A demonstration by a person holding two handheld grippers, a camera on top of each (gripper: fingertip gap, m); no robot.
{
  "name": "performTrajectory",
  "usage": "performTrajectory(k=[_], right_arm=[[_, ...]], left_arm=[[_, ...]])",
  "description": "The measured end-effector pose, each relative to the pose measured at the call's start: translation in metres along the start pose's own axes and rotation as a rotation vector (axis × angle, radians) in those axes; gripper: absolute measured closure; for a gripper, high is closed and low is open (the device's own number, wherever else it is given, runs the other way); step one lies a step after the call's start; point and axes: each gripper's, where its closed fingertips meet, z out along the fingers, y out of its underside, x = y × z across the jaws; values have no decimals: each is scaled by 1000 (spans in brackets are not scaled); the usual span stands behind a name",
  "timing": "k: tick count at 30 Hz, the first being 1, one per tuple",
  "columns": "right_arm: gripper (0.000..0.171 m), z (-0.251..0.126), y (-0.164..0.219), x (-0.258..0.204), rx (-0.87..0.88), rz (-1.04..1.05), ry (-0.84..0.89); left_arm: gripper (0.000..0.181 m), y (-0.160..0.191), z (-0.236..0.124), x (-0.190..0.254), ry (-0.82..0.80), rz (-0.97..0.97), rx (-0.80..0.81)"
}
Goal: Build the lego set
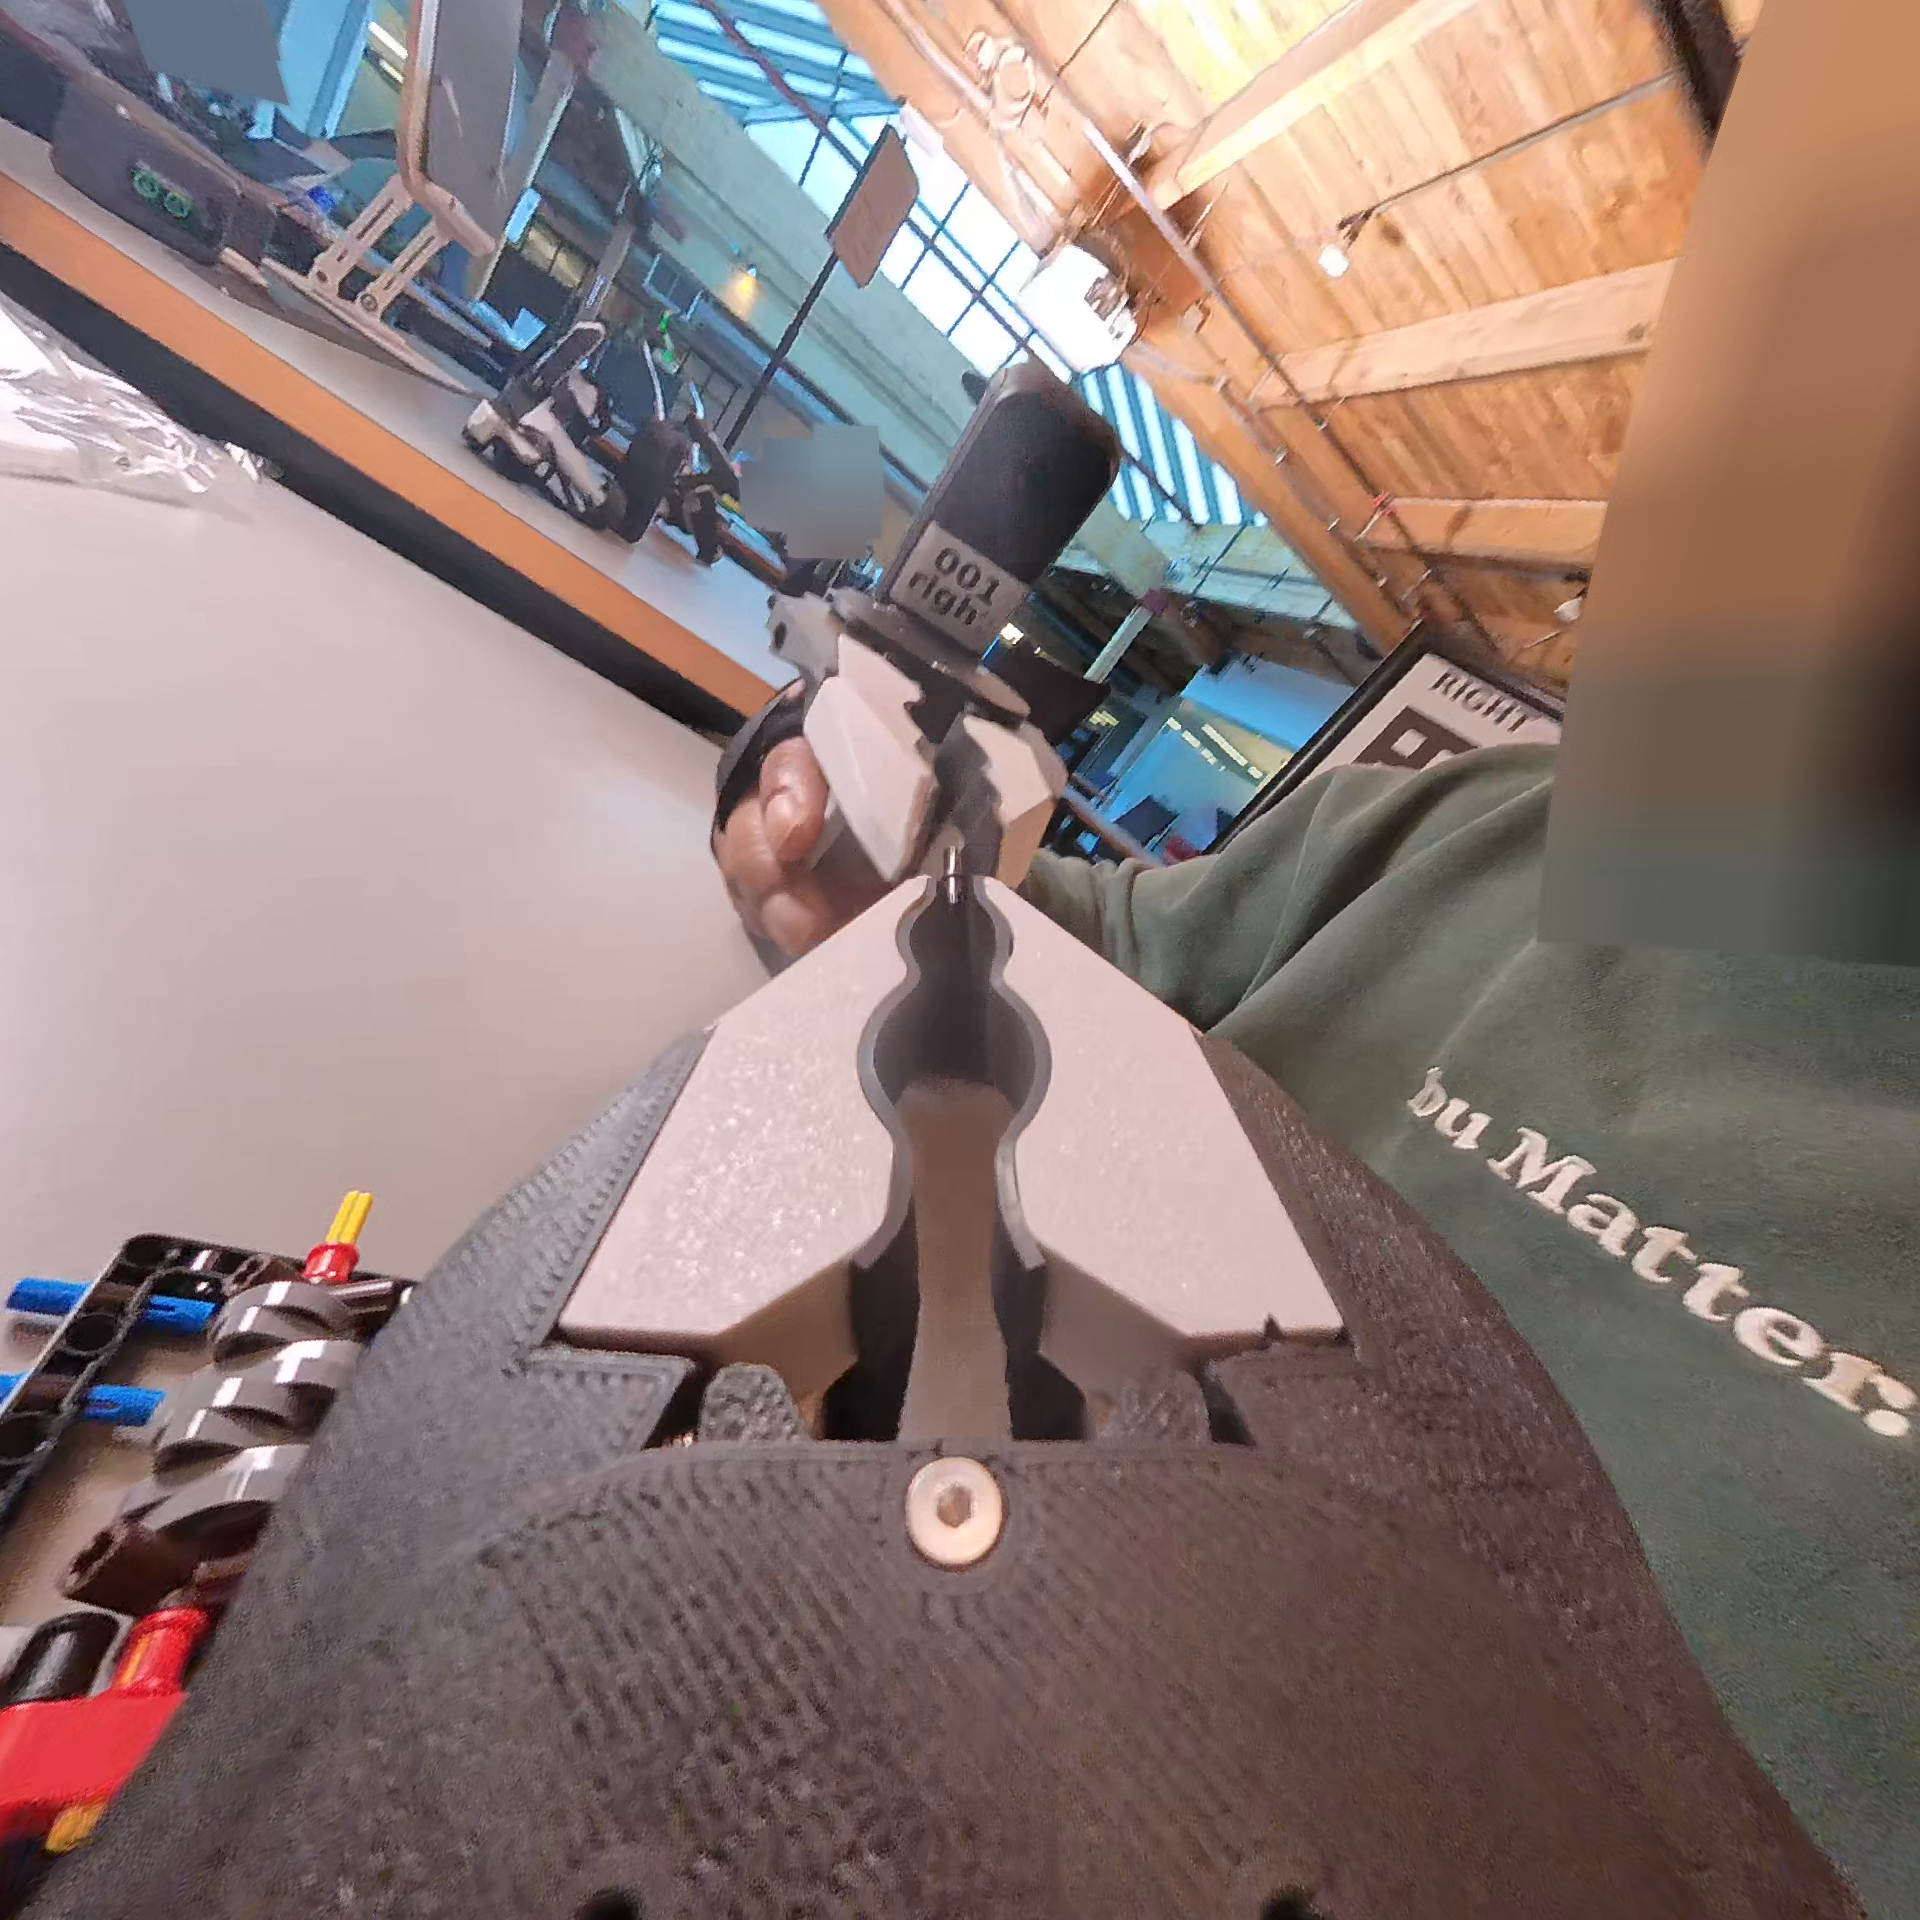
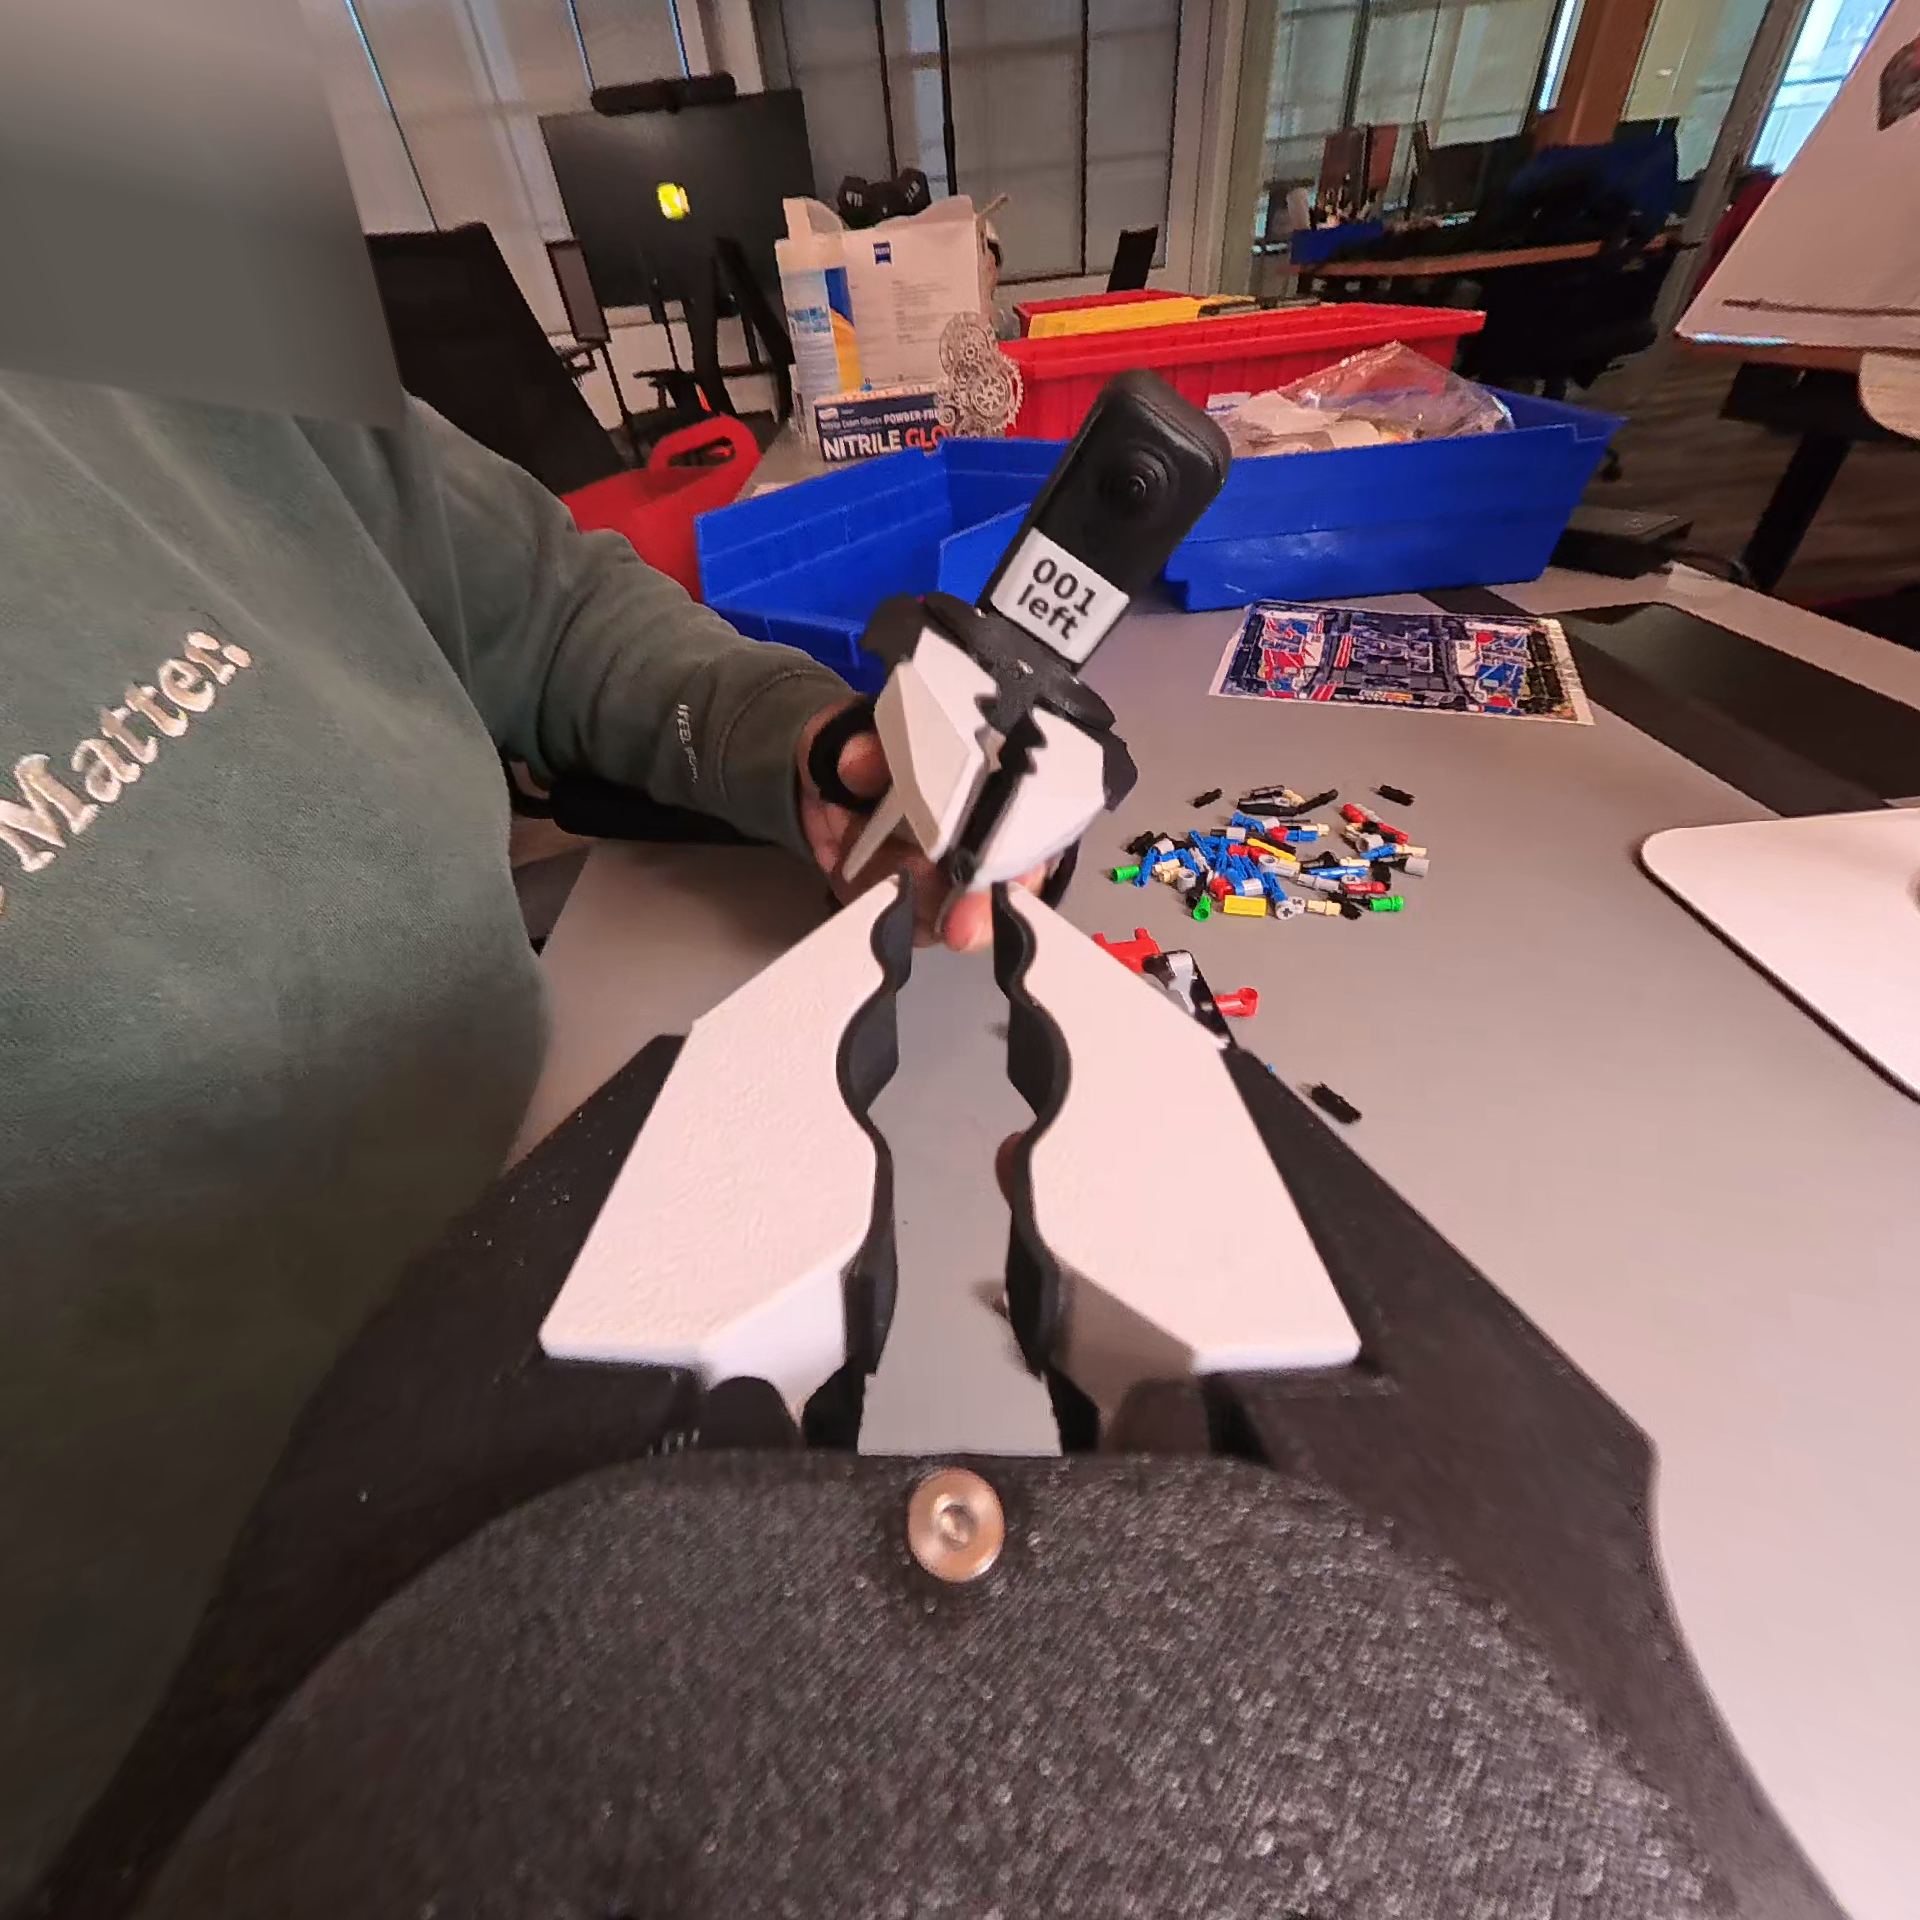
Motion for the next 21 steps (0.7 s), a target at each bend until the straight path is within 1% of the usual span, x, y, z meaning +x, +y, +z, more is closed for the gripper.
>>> performTrajectory(k=[2,5,9,21], right_arm=[[159,1,4,0,-14,-17,8],[160,3,0,-3,10,-6,-10],[169,3,1,-2,7,-16,-2],[169,2,6,-2,16,58,-31]], left_arm=[[179,0,-1,-1,2,-7,4],[179,2,0,1,15,-14,-2],[179,4,1,2,30,-17,-9],[179,7,1,-1,31,-15,-21]])
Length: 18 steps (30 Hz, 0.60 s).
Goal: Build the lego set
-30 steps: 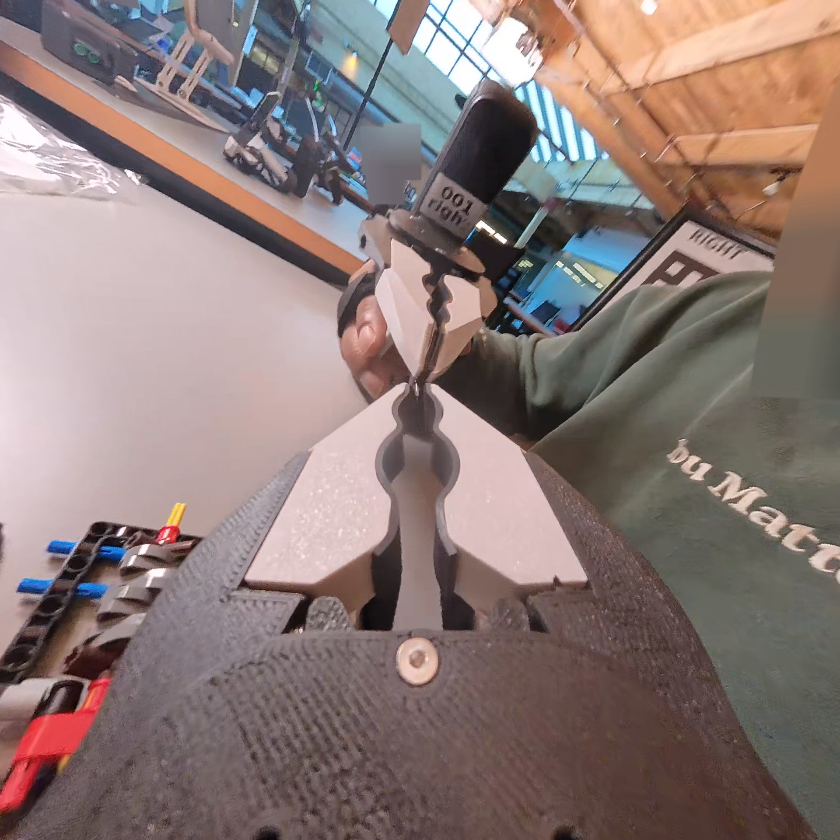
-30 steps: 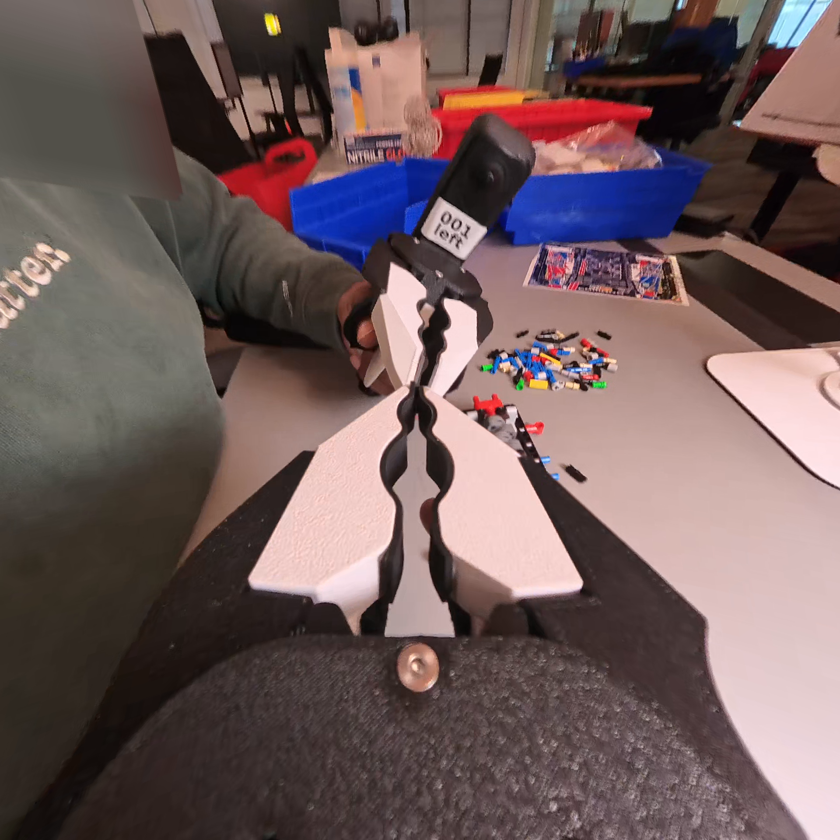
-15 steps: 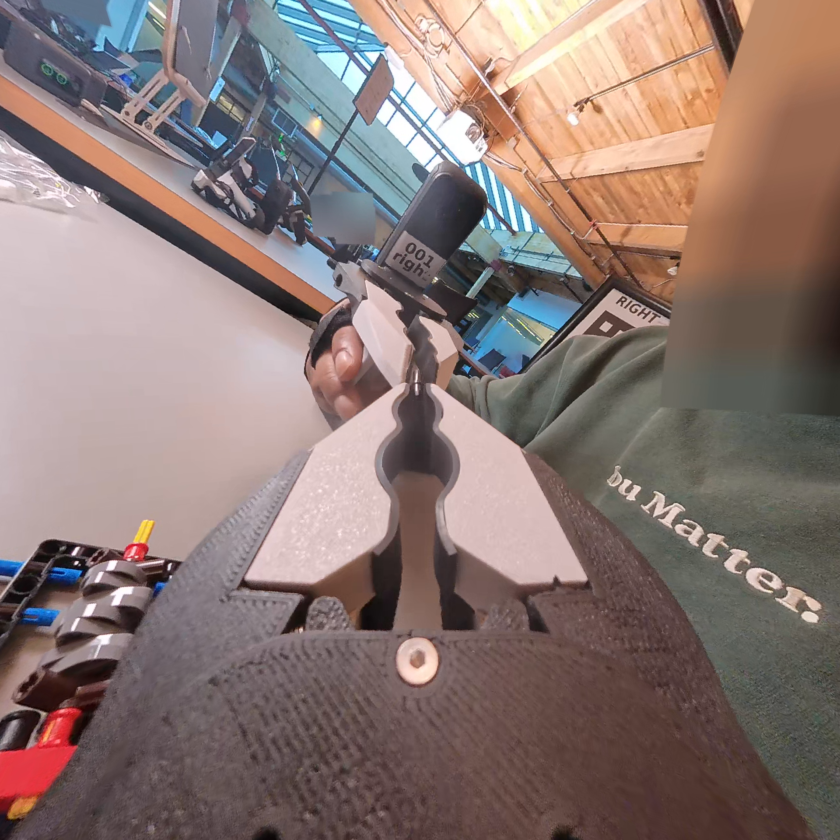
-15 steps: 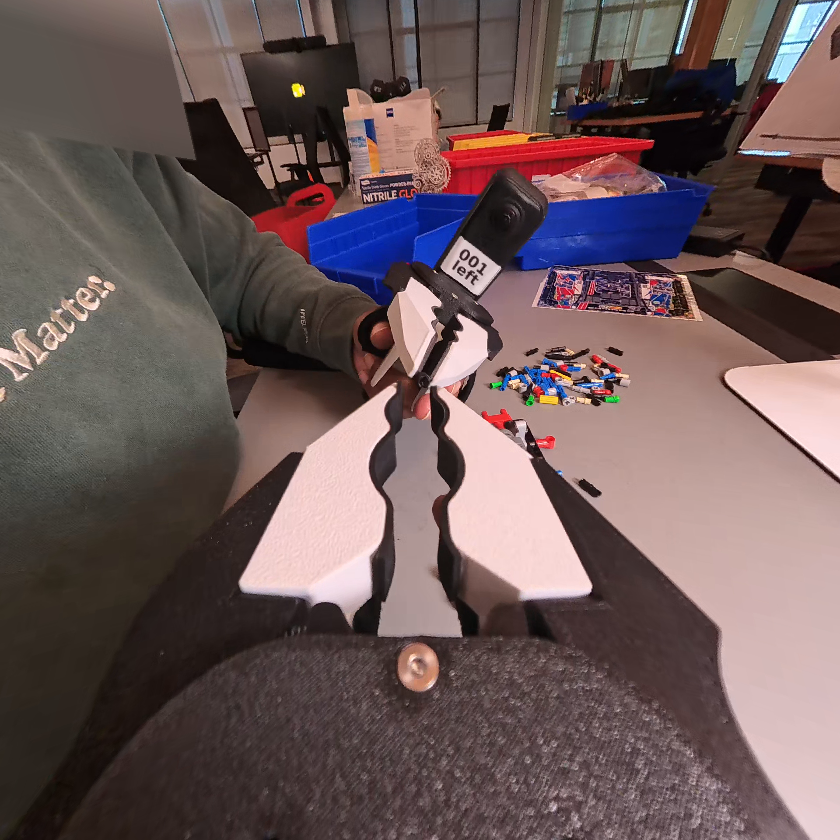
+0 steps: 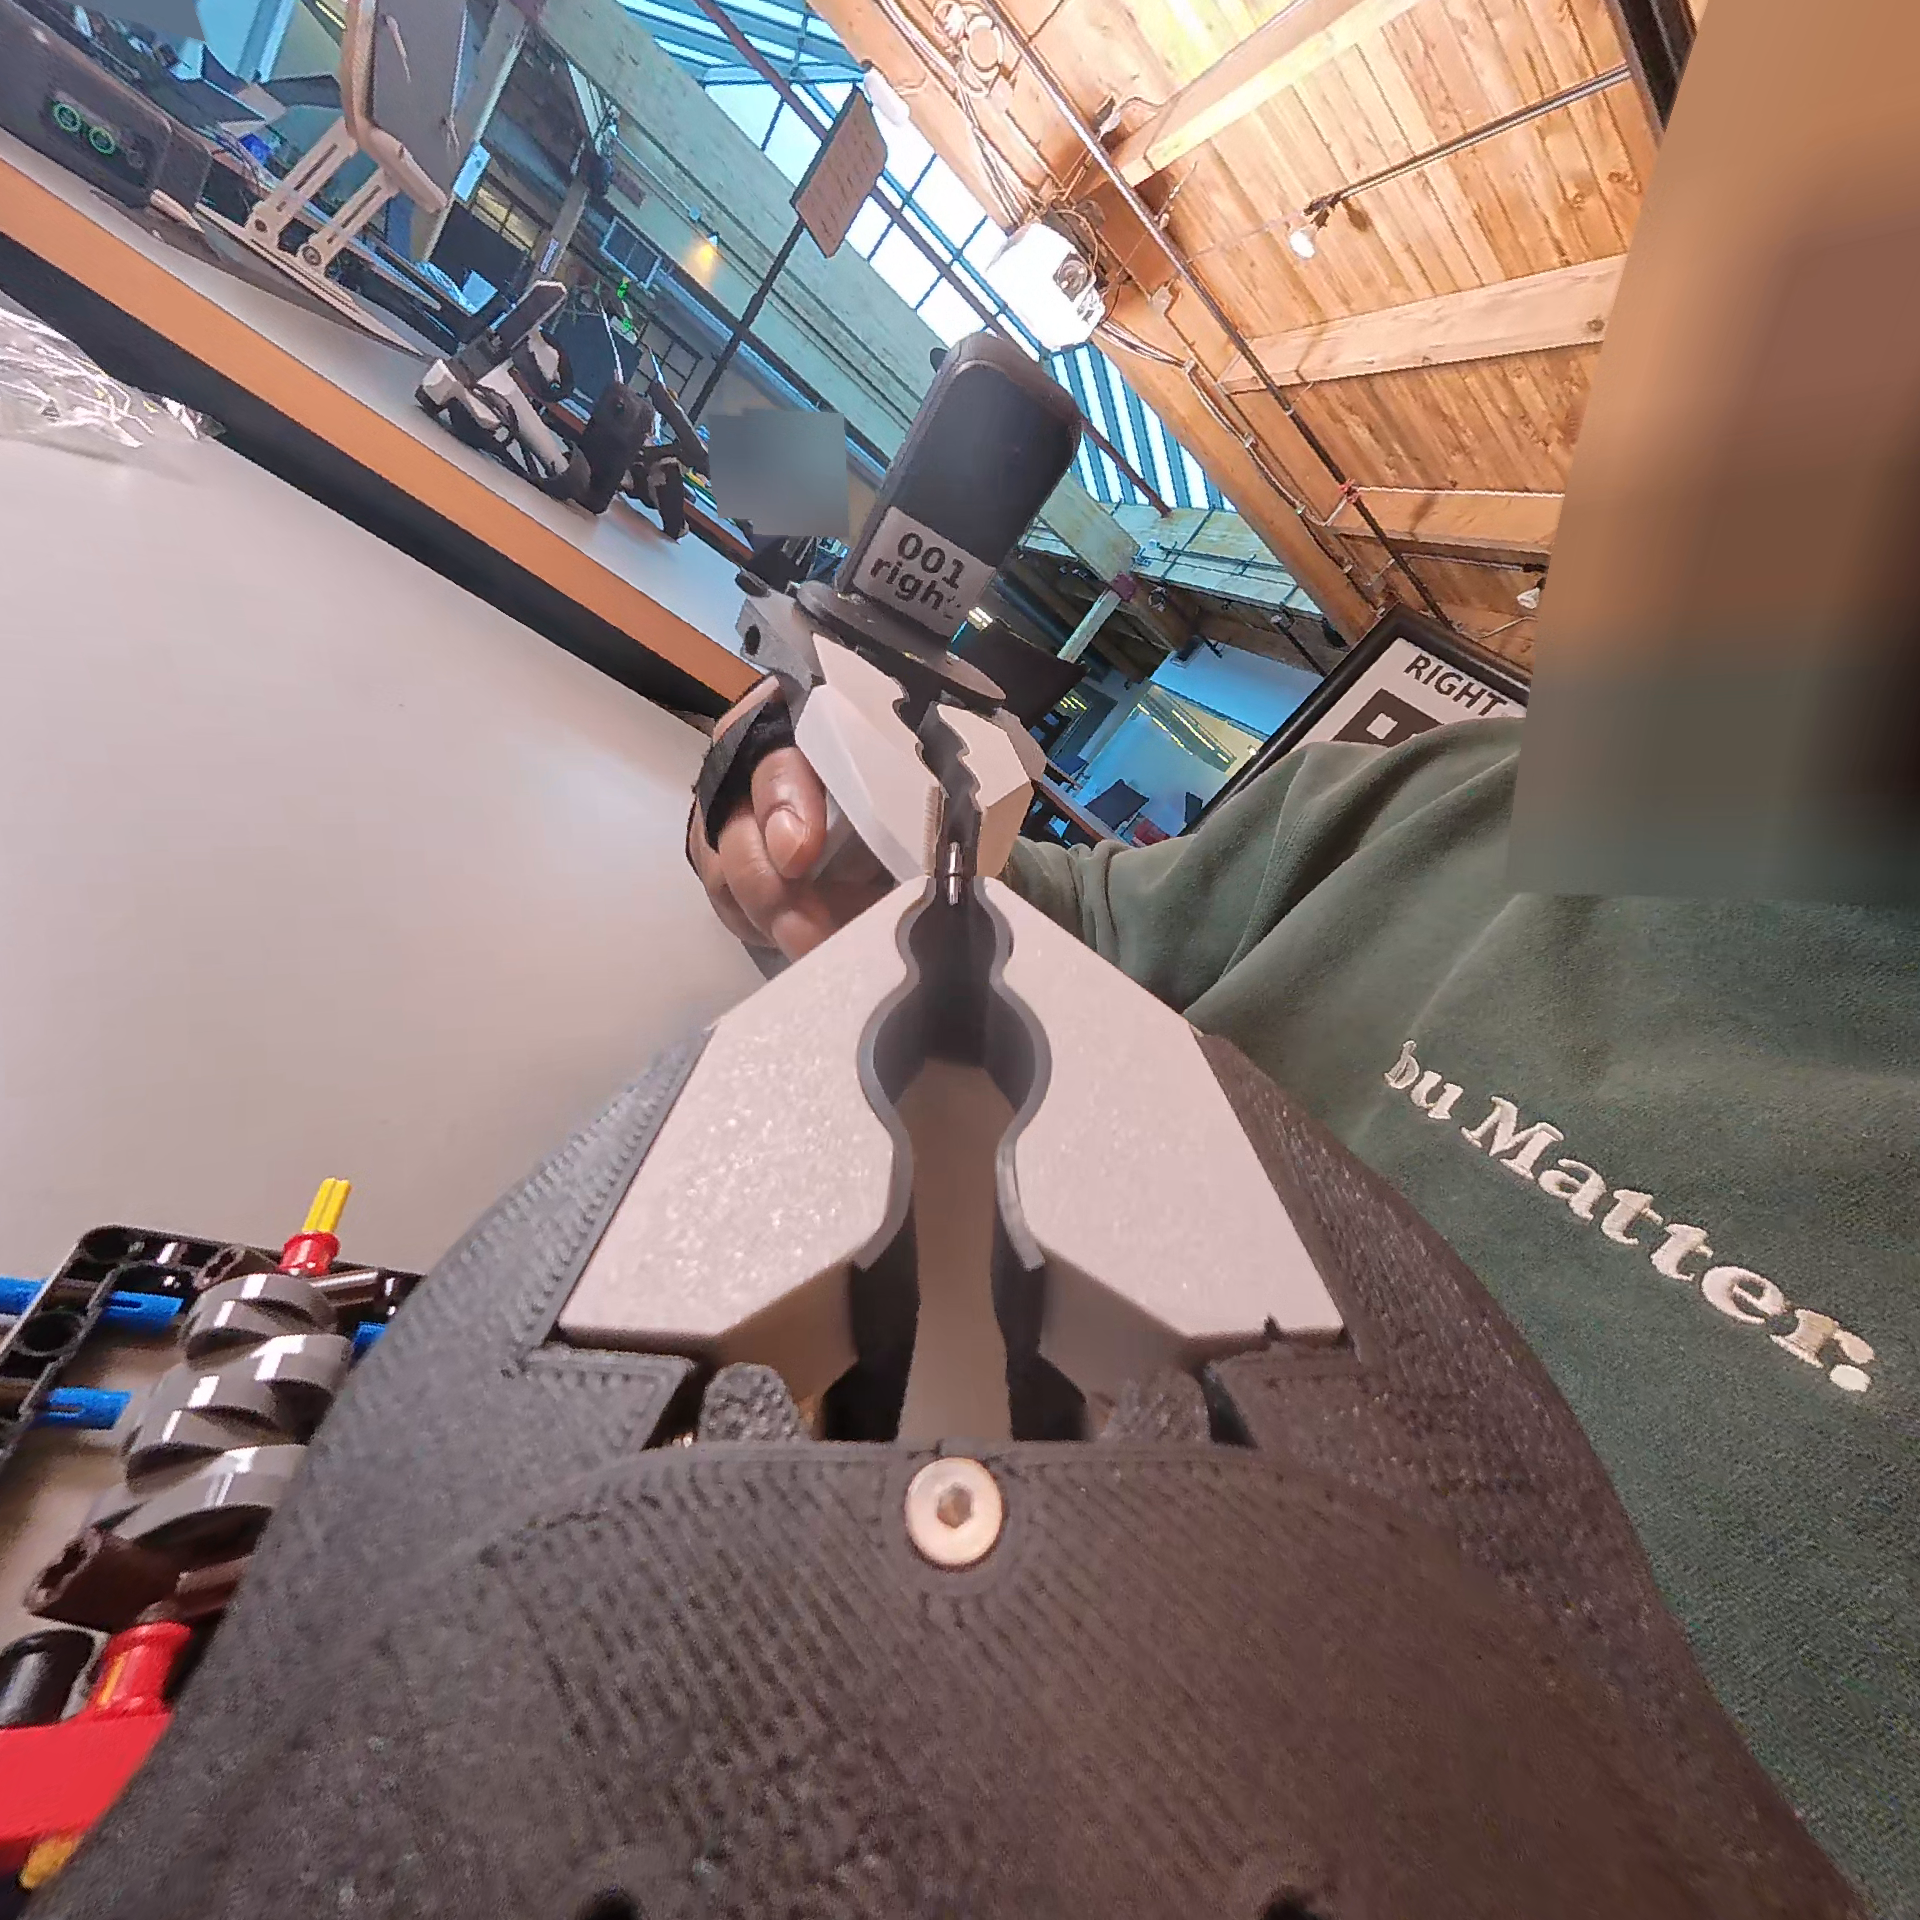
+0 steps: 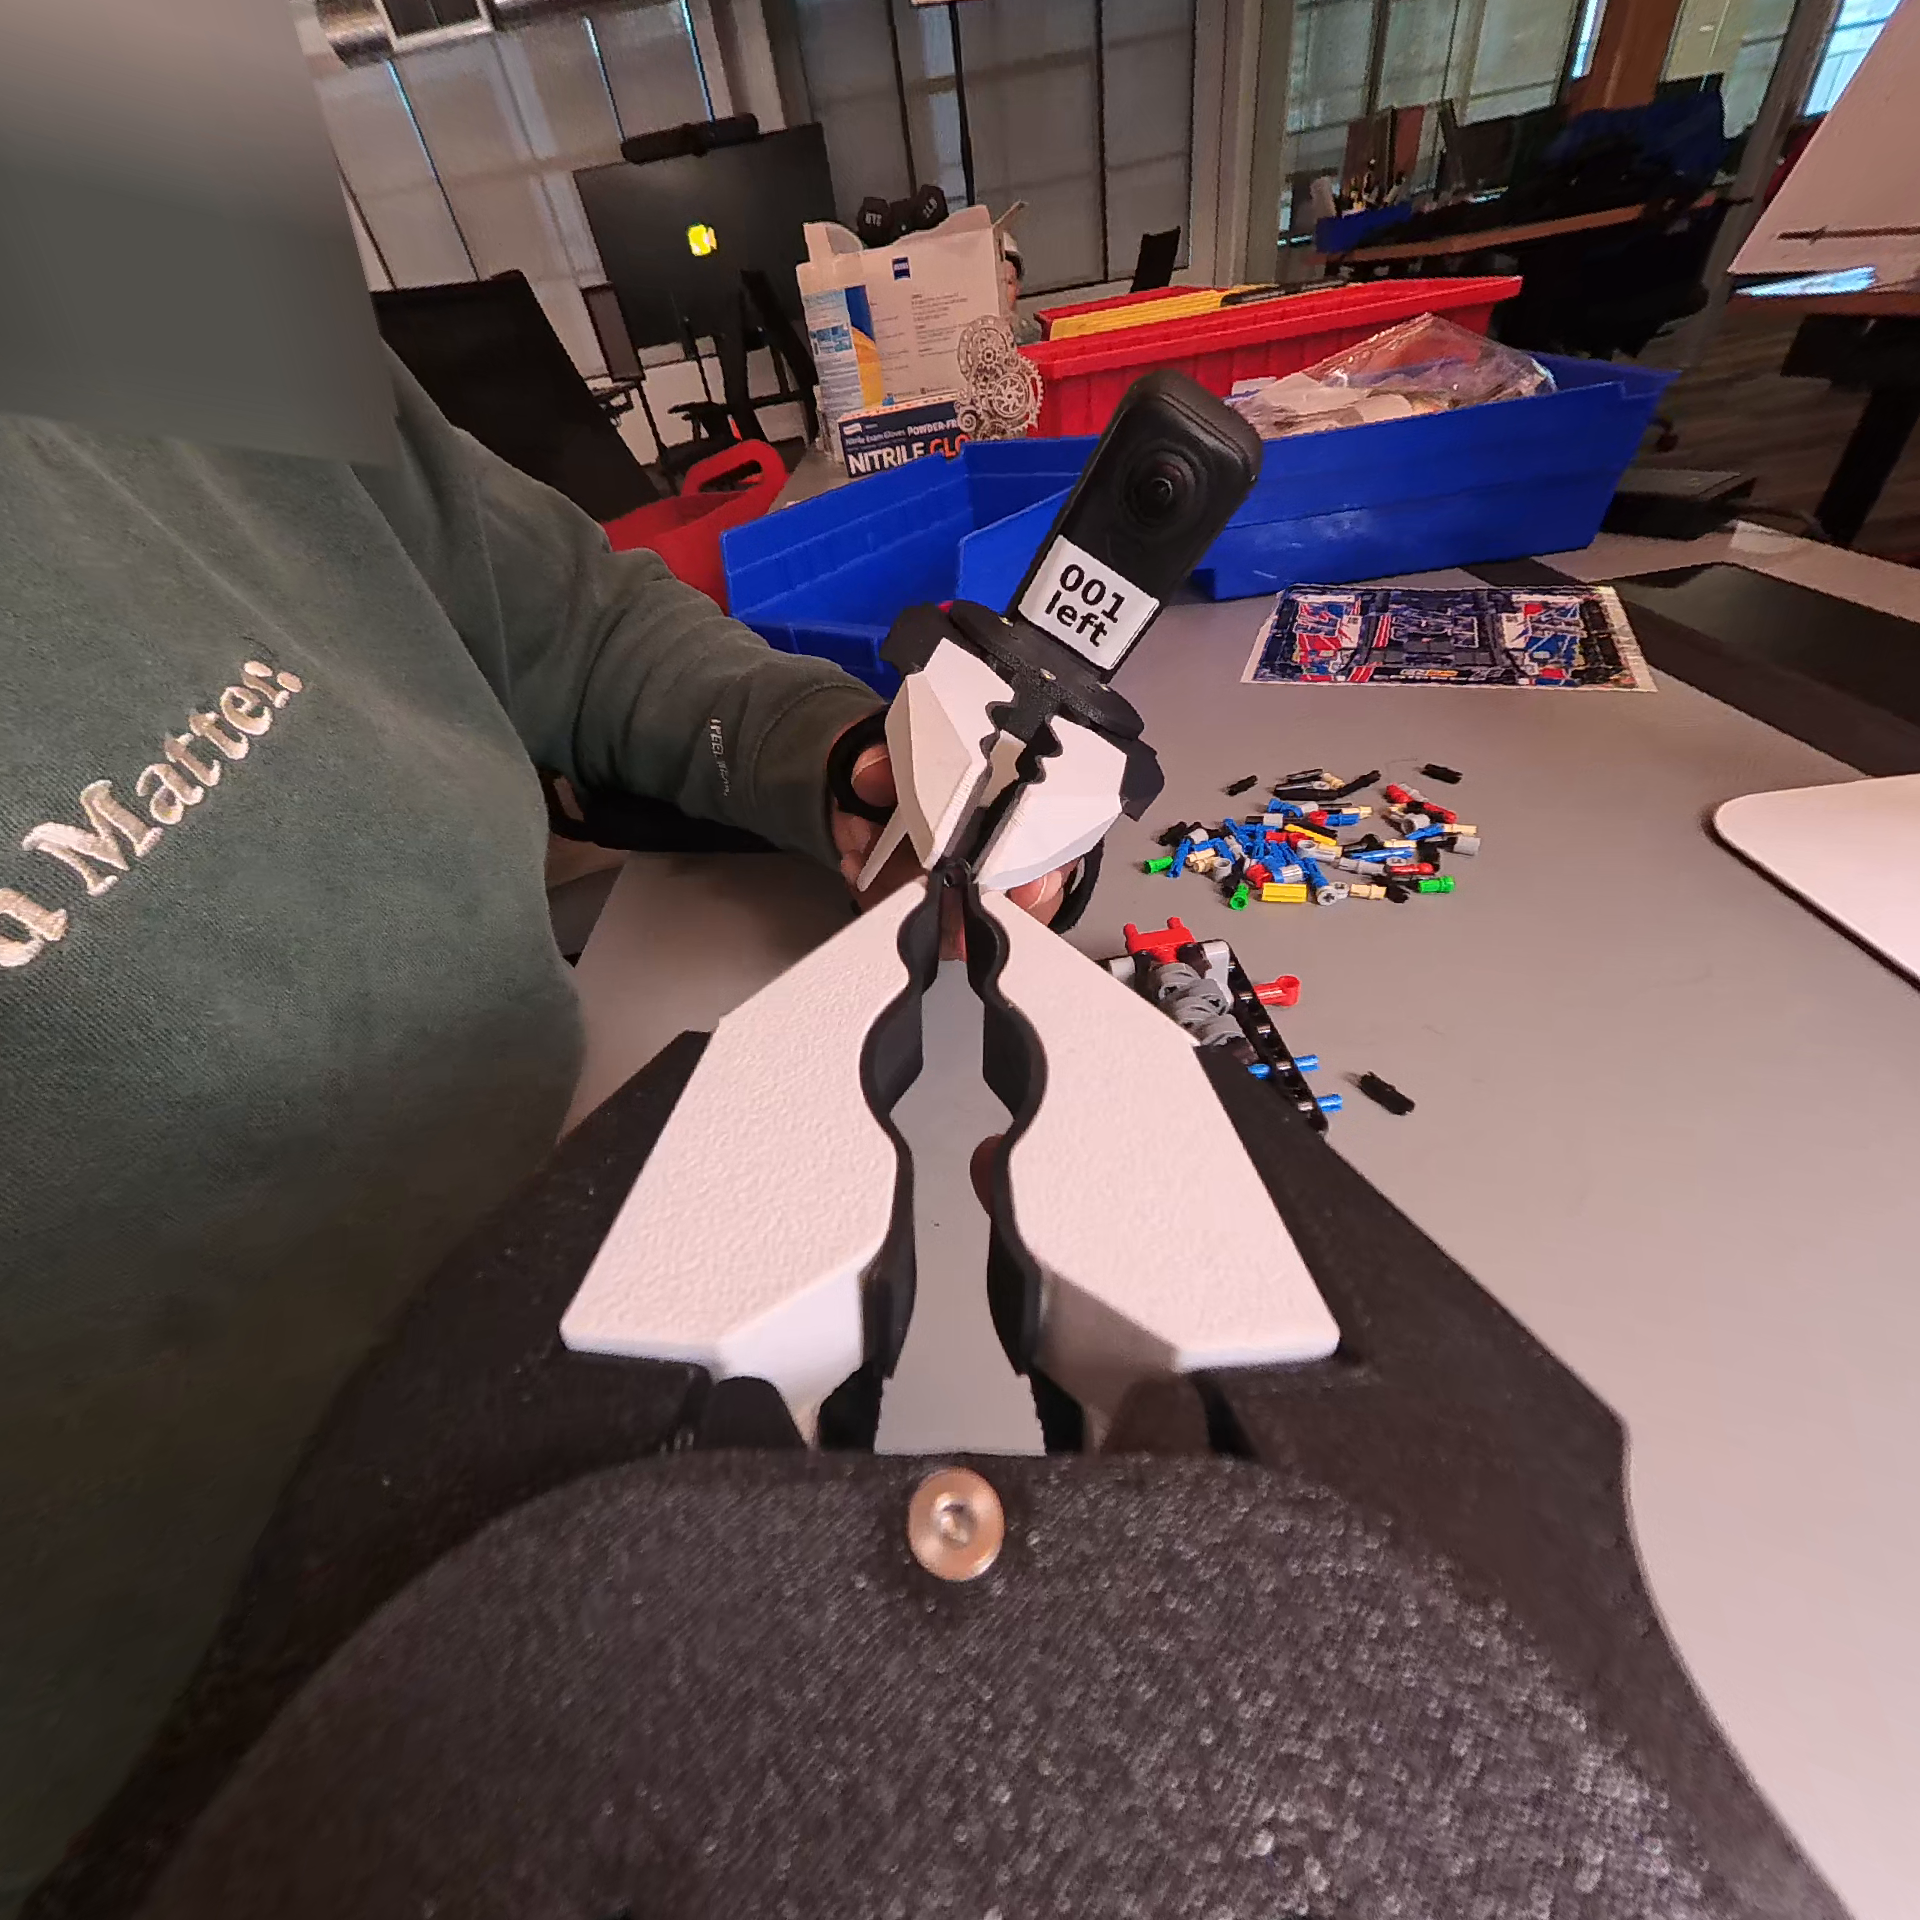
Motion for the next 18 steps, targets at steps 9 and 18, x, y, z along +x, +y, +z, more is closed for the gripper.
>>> performTrajectory(k=[9,18], right_arm=[[168,-1,1,2,25,29,-6],[165,-2,-5,4,64,33,-3]], left_arm=[[179,-5,-2,1,9,-2,30],[179,-3,-3,-3,-5,1,15]])
